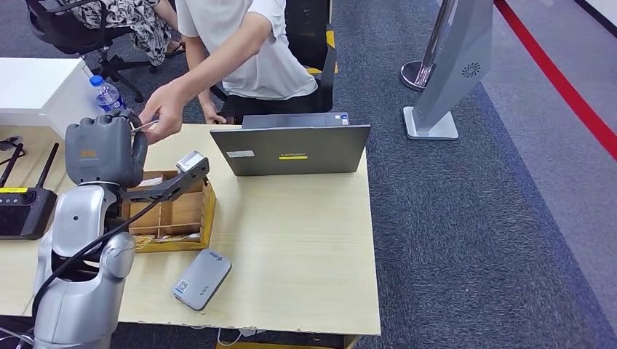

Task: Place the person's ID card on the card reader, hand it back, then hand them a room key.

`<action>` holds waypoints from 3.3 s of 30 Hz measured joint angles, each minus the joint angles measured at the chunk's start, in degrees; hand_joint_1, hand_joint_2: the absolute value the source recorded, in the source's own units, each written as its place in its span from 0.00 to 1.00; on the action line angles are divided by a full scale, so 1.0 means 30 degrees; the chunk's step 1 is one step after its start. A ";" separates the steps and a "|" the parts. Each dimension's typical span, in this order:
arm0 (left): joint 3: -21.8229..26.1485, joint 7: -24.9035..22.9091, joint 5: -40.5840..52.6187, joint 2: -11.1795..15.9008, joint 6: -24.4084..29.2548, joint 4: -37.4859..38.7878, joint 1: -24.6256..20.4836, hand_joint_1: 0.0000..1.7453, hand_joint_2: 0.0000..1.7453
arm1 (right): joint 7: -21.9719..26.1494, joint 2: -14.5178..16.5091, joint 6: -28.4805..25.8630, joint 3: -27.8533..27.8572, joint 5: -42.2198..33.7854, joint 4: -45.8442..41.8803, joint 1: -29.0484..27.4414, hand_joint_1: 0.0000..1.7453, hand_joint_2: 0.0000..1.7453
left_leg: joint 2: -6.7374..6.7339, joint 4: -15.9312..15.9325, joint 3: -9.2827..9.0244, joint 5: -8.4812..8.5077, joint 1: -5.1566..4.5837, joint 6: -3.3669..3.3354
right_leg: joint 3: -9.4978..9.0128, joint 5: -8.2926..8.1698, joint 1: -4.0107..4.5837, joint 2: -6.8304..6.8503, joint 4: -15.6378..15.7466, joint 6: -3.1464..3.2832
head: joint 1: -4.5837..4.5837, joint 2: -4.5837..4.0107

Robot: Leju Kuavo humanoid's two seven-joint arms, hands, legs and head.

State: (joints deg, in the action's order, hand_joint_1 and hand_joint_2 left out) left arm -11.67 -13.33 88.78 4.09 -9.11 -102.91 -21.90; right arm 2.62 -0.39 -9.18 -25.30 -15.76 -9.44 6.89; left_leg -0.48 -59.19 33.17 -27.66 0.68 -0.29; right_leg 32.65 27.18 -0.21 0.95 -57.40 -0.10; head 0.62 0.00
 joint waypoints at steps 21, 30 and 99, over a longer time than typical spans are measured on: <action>-0.1184 0.3033 -0.1739 0.0701 0.2060 -0.4445 0.5678 0.00 1.00 | 0.1016 -0.0024 -0.0335 0.0339 -0.1146 0.0022 -0.0583 0.00 0.00 | -0.0115 0.0013 -0.0018 -0.0087 0.0006 -0.0004 | 0.0018 0.0051 -0.0003 -0.0100 0.0002 0.0010 | 0.0002 0.0000; -0.1579 0.2414 -0.2577 0.5827 0.2883 -0.5759 1.1730 0.00 1.00 | 0.1413 -0.0246 -0.0393 0.1078 -0.1805 0.0071 -0.0983 0.00 0.00 | -0.0137 0.0039 -0.0043 -0.0115 0.0022 0.0020 | 0.0013 0.0099 0.0006 -0.0098 0.0002 0.0033 | 0.0045 0.0000; 0.1952 0.0871 0.0000 -0.0151 0.2975 0.4526 0.6389 0.00 1.00 | 0.0658 -0.0510 0.0284 0.0443 -0.0175 0.0051 -0.0431 0.00 0.00 | -0.0093 0.0023 -0.0057 -0.0091 -0.0001 -0.0005 | -0.0016 0.0068 -0.0003 -0.0073 0.0004 0.0007 | 0.0027 0.0000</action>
State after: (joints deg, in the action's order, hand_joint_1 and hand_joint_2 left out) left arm -5.81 -10.71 88.78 3.64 -0.18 -89.33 -2.74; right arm 4.60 -1.92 -8.33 -23.98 -16.28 -9.29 5.59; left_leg -0.75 -59.12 33.00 -27.93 0.68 -0.30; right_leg 32.60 27.38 -0.22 0.73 -57.39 -0.08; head 0.70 0.00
